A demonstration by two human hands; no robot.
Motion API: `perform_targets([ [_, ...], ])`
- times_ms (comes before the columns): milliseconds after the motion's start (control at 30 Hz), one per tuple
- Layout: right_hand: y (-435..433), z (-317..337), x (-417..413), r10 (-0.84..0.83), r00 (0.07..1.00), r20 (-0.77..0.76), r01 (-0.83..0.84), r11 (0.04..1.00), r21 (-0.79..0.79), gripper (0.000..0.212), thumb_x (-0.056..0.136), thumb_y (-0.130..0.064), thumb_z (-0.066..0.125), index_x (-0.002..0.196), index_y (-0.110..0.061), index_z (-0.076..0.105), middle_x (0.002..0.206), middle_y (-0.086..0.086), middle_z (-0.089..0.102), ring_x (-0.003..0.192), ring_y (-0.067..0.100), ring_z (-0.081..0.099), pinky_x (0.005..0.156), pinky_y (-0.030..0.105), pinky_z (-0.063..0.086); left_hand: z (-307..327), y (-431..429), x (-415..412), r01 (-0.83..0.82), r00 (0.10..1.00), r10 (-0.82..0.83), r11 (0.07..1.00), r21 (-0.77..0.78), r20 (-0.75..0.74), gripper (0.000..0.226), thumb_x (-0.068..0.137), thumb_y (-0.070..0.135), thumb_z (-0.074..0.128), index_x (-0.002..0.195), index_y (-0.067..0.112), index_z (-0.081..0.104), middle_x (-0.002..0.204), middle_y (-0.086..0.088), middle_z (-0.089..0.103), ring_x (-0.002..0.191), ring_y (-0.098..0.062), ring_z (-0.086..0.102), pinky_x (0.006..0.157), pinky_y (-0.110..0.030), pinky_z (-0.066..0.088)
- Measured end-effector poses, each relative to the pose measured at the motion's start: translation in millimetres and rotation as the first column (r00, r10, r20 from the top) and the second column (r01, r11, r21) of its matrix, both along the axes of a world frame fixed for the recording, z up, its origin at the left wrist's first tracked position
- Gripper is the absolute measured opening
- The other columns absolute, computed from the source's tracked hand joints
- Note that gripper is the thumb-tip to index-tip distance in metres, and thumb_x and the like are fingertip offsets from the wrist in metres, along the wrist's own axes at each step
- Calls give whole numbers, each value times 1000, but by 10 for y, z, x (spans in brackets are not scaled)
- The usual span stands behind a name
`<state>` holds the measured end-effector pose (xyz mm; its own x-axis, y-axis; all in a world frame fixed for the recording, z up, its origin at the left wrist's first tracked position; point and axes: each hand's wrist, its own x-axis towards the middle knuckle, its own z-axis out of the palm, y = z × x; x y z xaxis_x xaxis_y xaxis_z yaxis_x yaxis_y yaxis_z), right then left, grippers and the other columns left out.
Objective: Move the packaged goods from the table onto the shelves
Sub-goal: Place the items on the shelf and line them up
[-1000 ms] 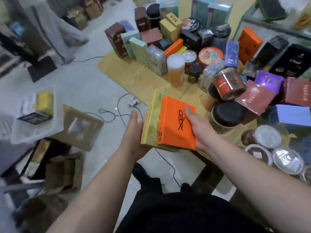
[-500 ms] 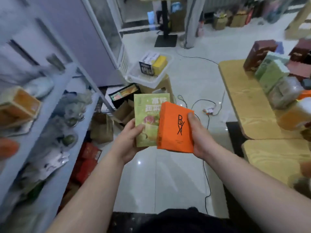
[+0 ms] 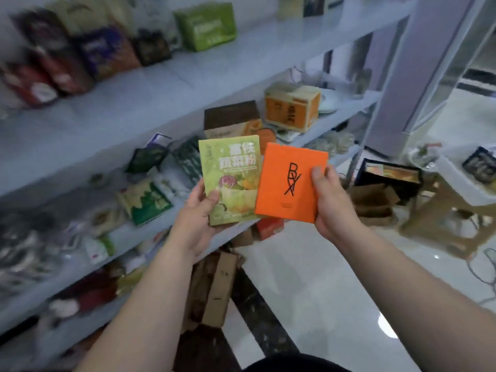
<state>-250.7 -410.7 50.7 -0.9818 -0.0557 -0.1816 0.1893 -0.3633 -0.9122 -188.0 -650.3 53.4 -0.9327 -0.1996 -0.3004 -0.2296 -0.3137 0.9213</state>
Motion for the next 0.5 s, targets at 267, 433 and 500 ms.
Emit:
perform_targets([
  [267, -2234, 556, -80, 415, 888, -196, -415, 909, 40, 19, 99, -40, 54, 116, -33, 55, 108, -4, 73, 97, 18, 72, 82, 49, 60, 482, -1789, 837, -450, 885, 428, 888, -97, -181, 41, 104, 20, 49, 145, 26, 45, 119, 2, 73, 103, -23, 73, 72, -43, 62],
  [433, -3207, 879, -60, 635, 725, -268, -640, 764, 77, 29, 93, -50, 56, 120, -39, 54, 108, -6, 75, 98, 21, 73, 83, 56, 59, 756, -2332, 1236, -620, 767, 585, 781, -70, -262, 38, 104, 22, 49, 142, 28, 48, 123, 1, 72, 108, -25, 71, 75, -44, 62],
  [500, -3517, 992, -68, 702, 649, -293, -710, 697, 100, 28, 89, -56, 56, 115, -44, 55, 107, -6, 76, 100, 24, 73, 85, 59, 58, 831, -2473, 1366, -688, 708, 647, 722, -69, -285, 39, 103, 23, 50, 141, 27, 48, 128, -2, 70, 109, -28, 70, 77, -48, 61],
])
